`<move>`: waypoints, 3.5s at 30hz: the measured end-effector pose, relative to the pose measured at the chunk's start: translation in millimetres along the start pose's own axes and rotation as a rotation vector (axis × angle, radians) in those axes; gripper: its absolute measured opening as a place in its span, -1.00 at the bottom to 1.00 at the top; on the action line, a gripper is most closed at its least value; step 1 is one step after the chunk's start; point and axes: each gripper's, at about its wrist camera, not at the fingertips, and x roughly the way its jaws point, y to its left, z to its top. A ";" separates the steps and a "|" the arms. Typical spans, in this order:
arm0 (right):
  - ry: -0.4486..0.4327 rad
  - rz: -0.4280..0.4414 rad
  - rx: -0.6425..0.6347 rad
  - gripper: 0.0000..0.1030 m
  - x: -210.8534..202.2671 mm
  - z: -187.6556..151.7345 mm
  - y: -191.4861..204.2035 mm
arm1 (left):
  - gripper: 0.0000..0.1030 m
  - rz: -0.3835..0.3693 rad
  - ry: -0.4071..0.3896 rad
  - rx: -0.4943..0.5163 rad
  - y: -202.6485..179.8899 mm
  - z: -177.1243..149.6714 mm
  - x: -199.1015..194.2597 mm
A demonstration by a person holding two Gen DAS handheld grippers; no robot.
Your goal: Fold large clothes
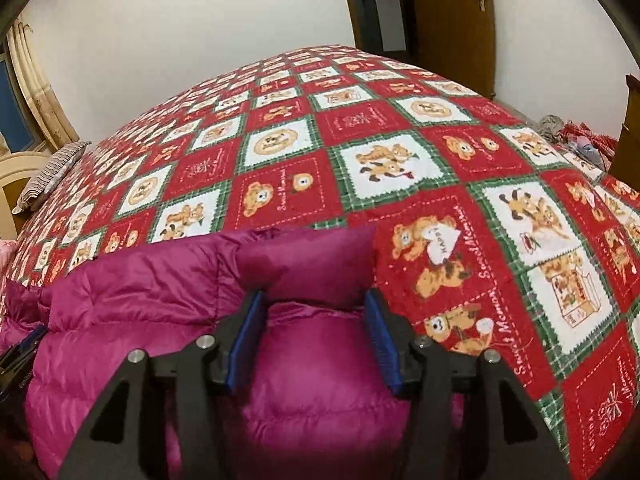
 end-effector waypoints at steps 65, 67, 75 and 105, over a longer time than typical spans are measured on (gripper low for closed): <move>0.216 0.800 0.089 -0.17 -115.1 -141.3 125.9 | -0.71 -0.415 -0.354 0.168 2.5 -77.8 -208.5; 0.152 0.755 0.118 -0.17 -131.9 -135.4 90.8 | -0.71 -0.403 -0.354 0.241 -18.9 -86.3 -204.7; -0.005 0.478 0.168 -0.16 -176.9 -132.9 -13.9 | -0.71 -0.340 -0.302 0.509 -91.2 -128.7 -179.4; 0.214 0.492 -0.049 -0.67 -101.8 -115.1 9.3 | -0.23 -0.404 -0.282 0.879 -67.4 -195.0 -227.7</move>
